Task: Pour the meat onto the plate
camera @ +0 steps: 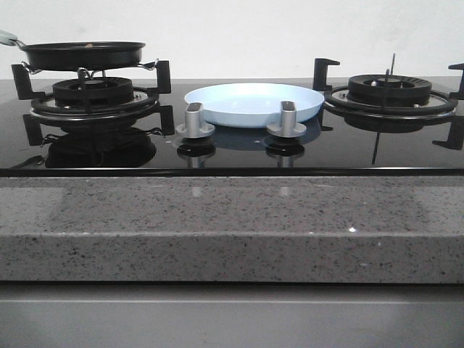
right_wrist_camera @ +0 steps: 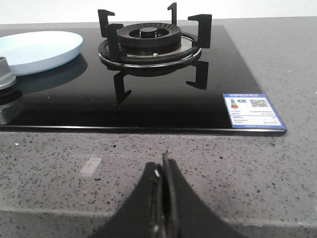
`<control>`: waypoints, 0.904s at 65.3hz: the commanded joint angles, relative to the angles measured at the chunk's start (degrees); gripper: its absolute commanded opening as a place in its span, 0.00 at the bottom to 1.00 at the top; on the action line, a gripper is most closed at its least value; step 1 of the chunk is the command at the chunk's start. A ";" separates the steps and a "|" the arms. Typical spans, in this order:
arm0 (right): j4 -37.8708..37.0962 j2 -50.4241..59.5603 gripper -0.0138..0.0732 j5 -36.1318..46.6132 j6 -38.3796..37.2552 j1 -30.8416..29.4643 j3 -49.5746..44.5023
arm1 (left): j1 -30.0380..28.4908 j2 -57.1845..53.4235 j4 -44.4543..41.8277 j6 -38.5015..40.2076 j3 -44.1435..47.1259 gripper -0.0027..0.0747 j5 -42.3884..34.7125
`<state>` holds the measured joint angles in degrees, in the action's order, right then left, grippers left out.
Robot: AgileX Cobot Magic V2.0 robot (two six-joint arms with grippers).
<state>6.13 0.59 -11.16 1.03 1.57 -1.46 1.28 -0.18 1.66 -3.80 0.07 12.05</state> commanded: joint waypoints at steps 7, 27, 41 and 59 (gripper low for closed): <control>-0.33 0.98 0.09 4.22 0.04 -0.41 0.21 | -0.08 -0.96 0.54 0.43 0.44 0.01 -4.87; -0.33 0.98 0.09 4.22 0.04 -0.41 0.21 | -0.08 -0.96 0.04 0.43 0.44 0.01 -4.97; -0.33 0.98 0.09 4.22 0.04 -0.41 0.21 | -0.08 -0.96 0.04 0.43 0.44 0.01 -4.97; -0.33 0.98 0.09 6.25 0.04 -0.41 0.31 | -0.08 -0.96 0.80 0.43 0.44 0.01 -7.59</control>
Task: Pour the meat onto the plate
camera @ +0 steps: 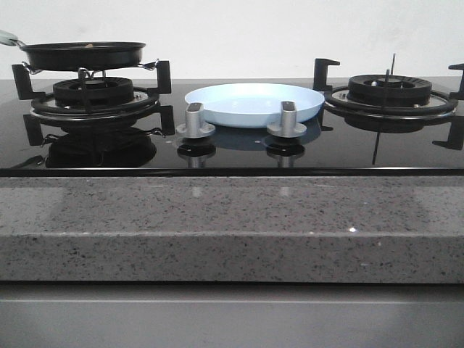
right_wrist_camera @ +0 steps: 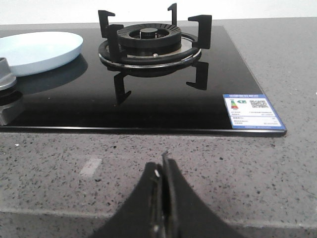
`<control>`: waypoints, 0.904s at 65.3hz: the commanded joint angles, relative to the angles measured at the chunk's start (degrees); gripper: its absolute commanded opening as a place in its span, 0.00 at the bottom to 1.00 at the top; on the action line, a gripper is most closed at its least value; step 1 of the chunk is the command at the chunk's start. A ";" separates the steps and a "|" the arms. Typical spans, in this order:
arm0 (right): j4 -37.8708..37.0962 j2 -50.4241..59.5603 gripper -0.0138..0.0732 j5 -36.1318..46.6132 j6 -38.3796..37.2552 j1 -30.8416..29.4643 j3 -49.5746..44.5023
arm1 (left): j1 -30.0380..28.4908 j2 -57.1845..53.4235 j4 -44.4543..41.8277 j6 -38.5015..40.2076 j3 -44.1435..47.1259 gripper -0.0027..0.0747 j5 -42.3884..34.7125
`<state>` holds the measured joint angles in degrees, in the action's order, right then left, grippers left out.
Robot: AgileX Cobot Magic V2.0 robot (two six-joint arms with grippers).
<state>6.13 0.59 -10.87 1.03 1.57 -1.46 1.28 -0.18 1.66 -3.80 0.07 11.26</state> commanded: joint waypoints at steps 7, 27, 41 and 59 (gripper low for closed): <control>-0.53 0.98 0.09 4.79 0.04 -0.41 2.32 | -0.08 -0.96 2.17 0.43 -1.13 0.01 -10.56; -3.77 -5.81 0.09 -5.08 0.04 -0.41 18.16 | -0.08 12.20 1.92 0.43 -19.96 0.01 1.97; -3.77 -19.64 0.09 -6.68 0.04 -0.41 30.55 | -0.08 29.89 1.92 0.43 -30.00 0.01 0.37; -3.77 -24.07 0.23 -6.38 0.04 -0.41 32.67 | -0.08 35.37 3.56 0.43 -30.97 0.15 0.14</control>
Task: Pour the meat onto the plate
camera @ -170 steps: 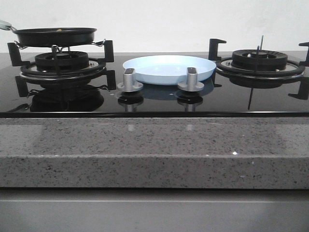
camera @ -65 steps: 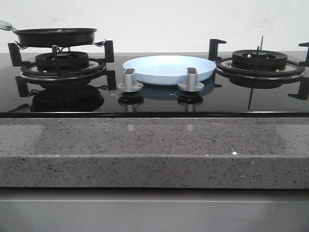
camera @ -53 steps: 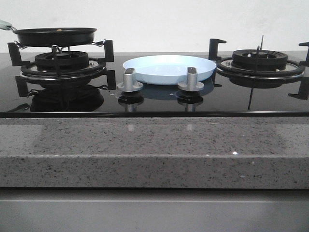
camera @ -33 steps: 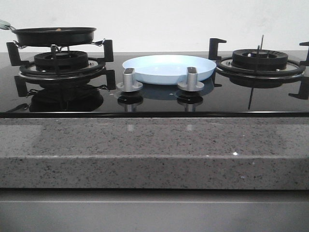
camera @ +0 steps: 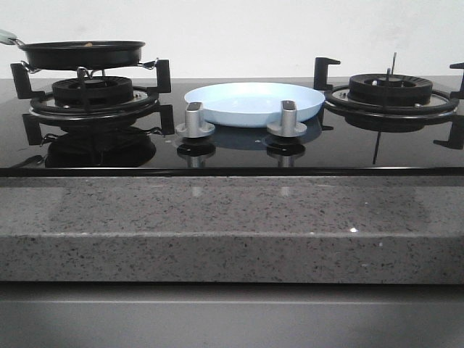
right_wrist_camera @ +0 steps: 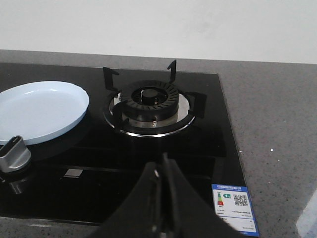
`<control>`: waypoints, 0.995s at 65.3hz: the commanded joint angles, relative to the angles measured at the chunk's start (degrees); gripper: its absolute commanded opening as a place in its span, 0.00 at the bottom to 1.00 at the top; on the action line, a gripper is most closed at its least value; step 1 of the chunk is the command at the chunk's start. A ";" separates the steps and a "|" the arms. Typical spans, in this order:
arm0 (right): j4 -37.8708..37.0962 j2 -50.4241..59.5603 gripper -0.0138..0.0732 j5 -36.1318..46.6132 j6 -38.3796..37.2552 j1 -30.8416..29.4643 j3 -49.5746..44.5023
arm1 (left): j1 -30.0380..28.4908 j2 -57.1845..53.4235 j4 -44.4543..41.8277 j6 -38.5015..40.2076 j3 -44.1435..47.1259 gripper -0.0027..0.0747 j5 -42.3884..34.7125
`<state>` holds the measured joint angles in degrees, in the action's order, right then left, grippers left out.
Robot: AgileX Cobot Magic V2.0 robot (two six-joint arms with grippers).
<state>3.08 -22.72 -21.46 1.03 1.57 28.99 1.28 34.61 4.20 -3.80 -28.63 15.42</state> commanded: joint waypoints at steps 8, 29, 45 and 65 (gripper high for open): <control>-0.72 -0.77 0.56 4.31 0.04 -0.41 2.21 | -0.08 0.58 0.92 0.43 -2.27 0.50 -7.77; -0.72 -0.77 0.80 4.69 0.04 -0.41 2.21 | -0.08 0.78 0.92 0.43 -2.27 0.83 -12.62; 1.16 -4.75 0.80 4.19 0.04 -0.41 3.46 | -0.08 0.87 0.92 0.43 -2.27 0.73 -12.62; 6.88 -25.12 0.80 -2.58 0.04 -0.29 16.95 | -0.08 0.87 0.92 0.43 -2.27 0.67 -12.62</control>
<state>8.00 -42.96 -25.45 1.03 1.57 40.34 1.28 35.12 4.49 -3.80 -28.76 8.01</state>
